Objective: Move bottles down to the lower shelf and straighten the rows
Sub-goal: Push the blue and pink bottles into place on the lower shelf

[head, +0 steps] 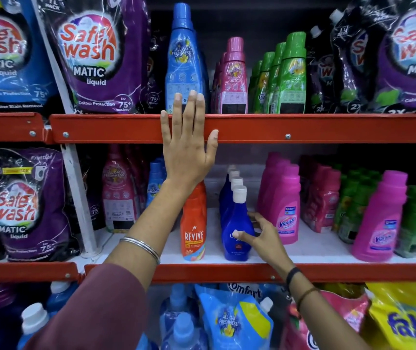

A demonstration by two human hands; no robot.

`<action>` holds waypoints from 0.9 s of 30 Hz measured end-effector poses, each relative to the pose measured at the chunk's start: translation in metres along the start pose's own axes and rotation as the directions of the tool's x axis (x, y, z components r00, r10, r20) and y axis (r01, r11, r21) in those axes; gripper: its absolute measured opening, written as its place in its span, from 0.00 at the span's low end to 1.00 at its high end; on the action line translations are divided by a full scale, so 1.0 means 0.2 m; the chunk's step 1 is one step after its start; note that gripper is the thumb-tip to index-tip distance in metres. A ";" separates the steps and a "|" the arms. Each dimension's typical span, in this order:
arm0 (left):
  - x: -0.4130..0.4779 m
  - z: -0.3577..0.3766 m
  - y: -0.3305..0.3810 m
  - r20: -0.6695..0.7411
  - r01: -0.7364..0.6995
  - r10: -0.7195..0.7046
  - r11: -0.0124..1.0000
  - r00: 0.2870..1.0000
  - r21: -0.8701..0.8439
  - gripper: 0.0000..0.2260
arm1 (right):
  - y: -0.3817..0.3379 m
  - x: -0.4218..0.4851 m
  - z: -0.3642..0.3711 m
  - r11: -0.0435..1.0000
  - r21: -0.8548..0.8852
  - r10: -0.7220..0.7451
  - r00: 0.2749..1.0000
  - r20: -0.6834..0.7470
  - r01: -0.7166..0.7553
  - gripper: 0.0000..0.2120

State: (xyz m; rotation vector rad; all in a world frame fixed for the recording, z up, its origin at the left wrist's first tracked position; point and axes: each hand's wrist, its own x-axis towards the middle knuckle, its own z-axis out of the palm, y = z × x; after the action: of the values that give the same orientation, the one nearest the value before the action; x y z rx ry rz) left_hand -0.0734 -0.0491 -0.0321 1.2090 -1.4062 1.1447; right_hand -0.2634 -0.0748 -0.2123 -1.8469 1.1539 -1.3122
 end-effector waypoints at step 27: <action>0.06 0.06 0.31 0.036 0.009 -0.009 1.000 0.999 -0.003 0.26 | 0.34 -0.14 -1.05 0.915 -0.224 0.078 0.693 -0.717 -0.334 0.41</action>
State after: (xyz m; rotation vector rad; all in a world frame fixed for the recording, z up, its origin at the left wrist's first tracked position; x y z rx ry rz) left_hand -0.1361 -0.0572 -0.0267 1.2383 -1.4273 1.1195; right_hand -0.4867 -0.0760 -0.2093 -1.3574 2.0390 -1.8310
